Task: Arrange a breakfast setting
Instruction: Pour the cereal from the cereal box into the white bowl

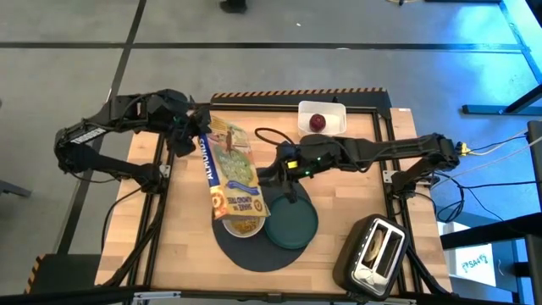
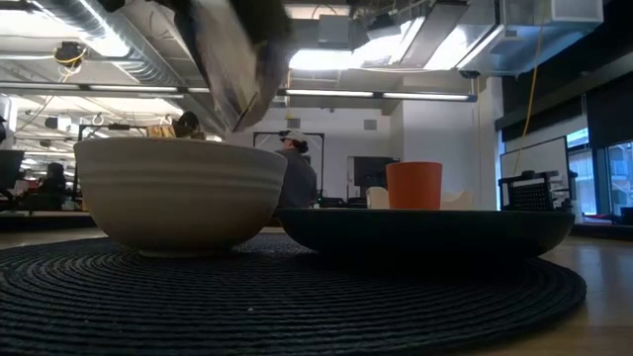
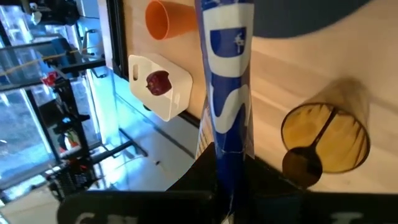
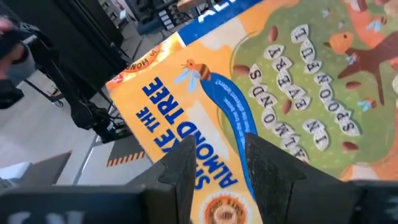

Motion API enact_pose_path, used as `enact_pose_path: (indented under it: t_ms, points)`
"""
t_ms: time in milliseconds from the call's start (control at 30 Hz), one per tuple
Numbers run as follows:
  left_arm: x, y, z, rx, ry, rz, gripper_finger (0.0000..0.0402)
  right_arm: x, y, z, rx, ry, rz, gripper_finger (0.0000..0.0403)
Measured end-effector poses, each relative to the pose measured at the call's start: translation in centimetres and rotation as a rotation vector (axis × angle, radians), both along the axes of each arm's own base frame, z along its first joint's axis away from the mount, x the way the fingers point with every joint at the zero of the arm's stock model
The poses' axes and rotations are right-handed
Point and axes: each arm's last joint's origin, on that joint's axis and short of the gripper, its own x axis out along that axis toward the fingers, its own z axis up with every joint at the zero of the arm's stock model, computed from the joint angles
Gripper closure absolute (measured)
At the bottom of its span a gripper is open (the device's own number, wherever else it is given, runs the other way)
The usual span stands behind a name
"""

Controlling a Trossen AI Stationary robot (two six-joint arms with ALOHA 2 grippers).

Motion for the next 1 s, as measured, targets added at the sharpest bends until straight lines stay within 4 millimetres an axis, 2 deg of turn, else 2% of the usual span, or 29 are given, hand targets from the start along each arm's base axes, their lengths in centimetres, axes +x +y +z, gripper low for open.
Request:
enact_pose_path:
  t_ms: [267,433,533,667,767,1000]
  points:
    - [0.1,0.7,0.3,-0.146,-0.094,0.079,0.0396,-1.2,-0.4,1.5,0.001,-0.047,-0.015,0.0277]
    - [0.0,1.4,0.5,-0.218,-0.156,0.144,0.0396,-3.4,-1.3,4.2,-0.005,-0.147,-0.081,0.0277]
    - [0.0,1.9,0.7,-0.265,-0.208,0.184,0.0396,-5.4,-1.8,6.4,-0.036,-0.236,-0.152,0.0277]
    - [0.2,2.7,1.3,-0.356,-0.316,0.231,0.0396,-9.2,-2.7,9.3,-0.149,-0.333,-0.398,0.0273]
    - [0.3,3.5,2.0,-0.460,-0.435,0.273,0.0398,-11.6,-3.3,10.7,-0.237,-0.369,-0.544,0.0265]
    - [-0.3,5.7,3.4,-0.707,-0.669,0.409,0.0398,-16.7,-4.1,13.4,-0.351,-0.462,-0.724,0.0214]
